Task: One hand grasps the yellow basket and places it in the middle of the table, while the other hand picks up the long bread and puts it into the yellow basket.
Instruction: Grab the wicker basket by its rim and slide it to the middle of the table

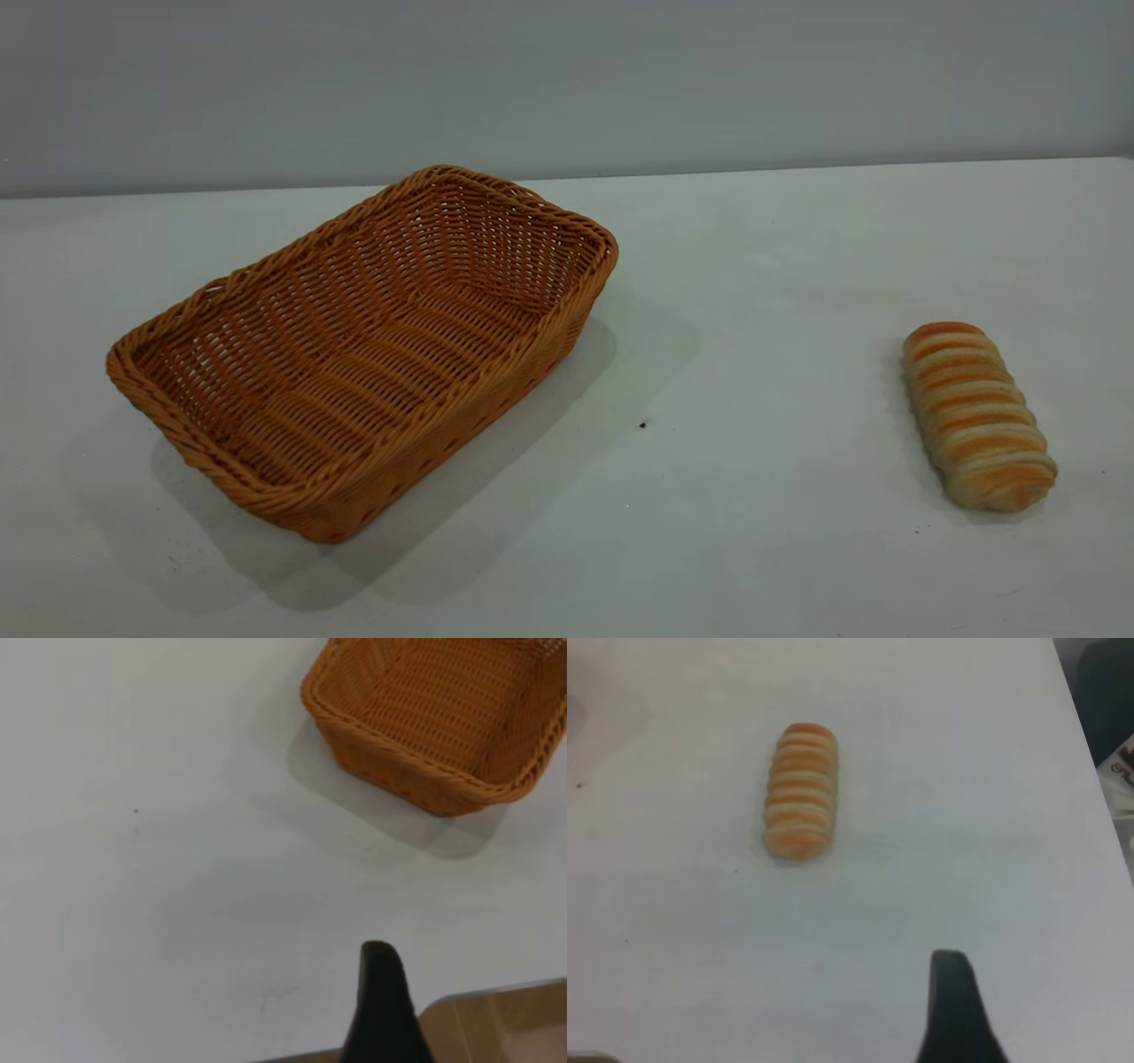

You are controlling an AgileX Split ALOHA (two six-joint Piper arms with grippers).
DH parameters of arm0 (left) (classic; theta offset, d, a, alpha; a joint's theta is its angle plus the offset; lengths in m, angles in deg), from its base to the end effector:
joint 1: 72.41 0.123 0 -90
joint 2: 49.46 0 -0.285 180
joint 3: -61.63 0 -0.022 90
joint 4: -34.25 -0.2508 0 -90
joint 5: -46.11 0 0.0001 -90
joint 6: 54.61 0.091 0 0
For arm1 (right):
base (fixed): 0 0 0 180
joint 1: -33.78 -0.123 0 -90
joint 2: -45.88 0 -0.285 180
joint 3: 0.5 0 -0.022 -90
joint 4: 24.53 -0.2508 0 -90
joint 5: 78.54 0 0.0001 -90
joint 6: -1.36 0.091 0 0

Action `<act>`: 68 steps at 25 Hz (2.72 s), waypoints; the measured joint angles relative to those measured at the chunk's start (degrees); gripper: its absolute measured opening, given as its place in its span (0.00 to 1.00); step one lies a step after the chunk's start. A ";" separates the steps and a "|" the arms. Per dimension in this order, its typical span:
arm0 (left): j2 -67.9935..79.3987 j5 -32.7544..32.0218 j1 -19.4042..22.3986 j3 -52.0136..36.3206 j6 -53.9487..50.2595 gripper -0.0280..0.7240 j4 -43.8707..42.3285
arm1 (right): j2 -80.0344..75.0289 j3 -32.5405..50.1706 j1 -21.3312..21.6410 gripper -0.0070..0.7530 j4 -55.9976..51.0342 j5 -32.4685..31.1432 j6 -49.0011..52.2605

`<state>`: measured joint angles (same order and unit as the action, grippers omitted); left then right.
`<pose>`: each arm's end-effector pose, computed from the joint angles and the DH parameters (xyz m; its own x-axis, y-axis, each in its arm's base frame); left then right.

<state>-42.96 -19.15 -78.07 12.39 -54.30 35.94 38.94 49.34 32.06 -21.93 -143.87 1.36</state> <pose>-0.0105 -0.0014 0.2677 -0.5132 0.0439 -0.8571 0.1179 0.9928 -0.0197 -0.0081 -0.0040 0.2649 -0.5310 -0.0349 -0.8467 -0.0051 0.9993 -0.0379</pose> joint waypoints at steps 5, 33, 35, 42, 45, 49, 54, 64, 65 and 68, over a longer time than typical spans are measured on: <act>0.00 0.00 -3.28 0.00 -0.31 0.79 0.00 | 0.00 0.00 -2.87 0.71 0.00 0.00 0.63; 61.78 28.64 -3.33 10.34 -15.30 0.77 -0.05 | -40.81 -11.68 -6.34 0.71 17.73 11.22 19.61; 66.13 30.05 -3.33 11.15 -16.66 0.77 -0.05 | -43.50 -12.12 -6.34 0.71 17.52 12.48 19.67; 78.43 36.01 -3.33 11.90 -22.88 0.77 0.02 | -49.68 -12.25 -6.34 0.71 15.69 17.51 19.79; 83.13 38.17 -3.33 11.95 -25.96 0.77 0.17 | -50.97 -12.25 -6.34 0.71 14.84 18.73 19.79; 89.50 39.26 -3.33 13.22 -28.91 0.77 0.21 | -51.28 -12.25 -6.34 0.71 13.77 19.79 19.79; 96.21 38.48 -3.33 17.79 -31.20 0.77 0.71 | -51.28 -12.25 -6.34 0.71 12.19 20.12 19.79; 104.72 31.07 -3.33 26.66 -32.98 0.77 3.00 | -51.28 -12.25 -6.34 0.71 10.98 21.37 19.61; 105.35 30.43 -3.33 27.18 -33.37 0.77 3.00 | -51.28 -12.25 -6.34 0.71 10.98 21.42 19.61; 107.05 29.55 -3.33 27.98 -34.24 0.77 3.00 | -51.28 -12.25 -6.34 0.71 10.98 21.48 19.61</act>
<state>64.09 10.40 -81.40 40.37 -88.54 38.94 -12.34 37.09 25.72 -10.95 -122.39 20.98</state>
